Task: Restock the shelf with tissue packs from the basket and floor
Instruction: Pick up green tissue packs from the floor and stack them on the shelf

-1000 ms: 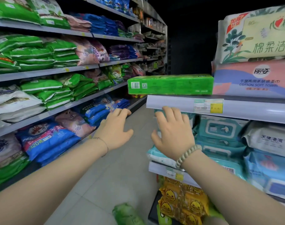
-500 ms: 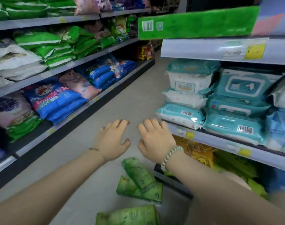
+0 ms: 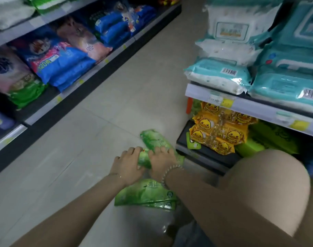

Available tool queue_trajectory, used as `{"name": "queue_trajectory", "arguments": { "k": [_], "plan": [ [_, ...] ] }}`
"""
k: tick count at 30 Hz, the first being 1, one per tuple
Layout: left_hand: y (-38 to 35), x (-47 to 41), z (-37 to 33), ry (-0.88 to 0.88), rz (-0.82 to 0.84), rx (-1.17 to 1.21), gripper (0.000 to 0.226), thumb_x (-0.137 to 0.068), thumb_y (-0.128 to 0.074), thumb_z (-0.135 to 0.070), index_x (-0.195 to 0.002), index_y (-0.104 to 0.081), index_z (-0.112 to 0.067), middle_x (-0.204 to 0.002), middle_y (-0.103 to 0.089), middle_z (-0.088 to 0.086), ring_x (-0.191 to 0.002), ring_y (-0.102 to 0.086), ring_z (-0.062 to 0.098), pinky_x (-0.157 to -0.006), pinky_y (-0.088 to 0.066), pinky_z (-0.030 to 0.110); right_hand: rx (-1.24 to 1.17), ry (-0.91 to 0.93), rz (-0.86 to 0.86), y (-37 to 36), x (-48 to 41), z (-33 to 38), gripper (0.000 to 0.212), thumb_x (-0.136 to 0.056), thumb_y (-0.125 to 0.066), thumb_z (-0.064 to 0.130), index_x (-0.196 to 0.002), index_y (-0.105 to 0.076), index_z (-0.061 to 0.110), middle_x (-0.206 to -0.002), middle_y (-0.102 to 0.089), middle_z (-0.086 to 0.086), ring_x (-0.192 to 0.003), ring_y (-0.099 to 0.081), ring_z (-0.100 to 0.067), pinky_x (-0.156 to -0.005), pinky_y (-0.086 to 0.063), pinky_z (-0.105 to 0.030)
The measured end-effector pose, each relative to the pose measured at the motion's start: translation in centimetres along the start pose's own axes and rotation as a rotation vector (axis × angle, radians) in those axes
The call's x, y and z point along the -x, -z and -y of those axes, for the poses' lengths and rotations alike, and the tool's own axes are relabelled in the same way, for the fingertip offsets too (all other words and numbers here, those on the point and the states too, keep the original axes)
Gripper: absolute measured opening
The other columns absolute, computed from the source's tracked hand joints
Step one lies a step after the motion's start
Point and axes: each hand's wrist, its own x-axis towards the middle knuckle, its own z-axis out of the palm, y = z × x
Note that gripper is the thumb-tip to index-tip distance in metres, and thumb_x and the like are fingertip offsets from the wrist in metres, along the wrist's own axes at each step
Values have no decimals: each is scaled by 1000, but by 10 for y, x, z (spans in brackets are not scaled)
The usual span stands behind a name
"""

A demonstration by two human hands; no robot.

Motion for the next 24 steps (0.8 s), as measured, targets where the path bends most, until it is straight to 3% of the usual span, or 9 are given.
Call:
{"name": "queue_trajectory", "arguments": {
  "k": [8, 12, 16, 24],
  "plan": [
    [-52, -1, 20, 163, 131, 108, 53, -88, -54, -38, -134, -34, -21, -134, -44, 4, -121, -45, 27, -94, -41, 41, -148, -78, 158, -47, -11, 32, 46, -94, -44, 33, -135, -37, 14, -138, -41, -11, -127, -36, -31, -102, -28, -48],
    [-82, 0, 32, 253, 198, 168, 54, -86, -57, -36, -133, -35, -21, -133, -45, 5, -120, -46, 28, -94, -41, 40, -189, -110, 283, -69, -3, 24, 54, -87, -55, 36, -134, -37, 17, -140, -38, -8, -130, -34, -29, -104, -28, -43],
    [-114, 8, 46, 369, 306, 265, 54, -85, -58, -30, -133, -36, -19, -134, -43, 7, -120, -46, 31, -96, -42, 43, -218, -184, 421, -85, -4, 18, 57, -77, -59, 41, -127, -46, 18, -134, -45, -9, -126, -40, -30, -105, -34, -48],
    [-158, 19, 66, 542, 338, 475, 65, -84, -62, -30, -141, -35, -14, -135, -42, 14, -121, -49, 36, -100, -42, 44, -226, -136, 461, -99, -13, 10, 59, -85, -54, 39, -136, -37, 14, -142, -36, -10, -131, -33, -32, -104, -34, -48]
  ]
}}
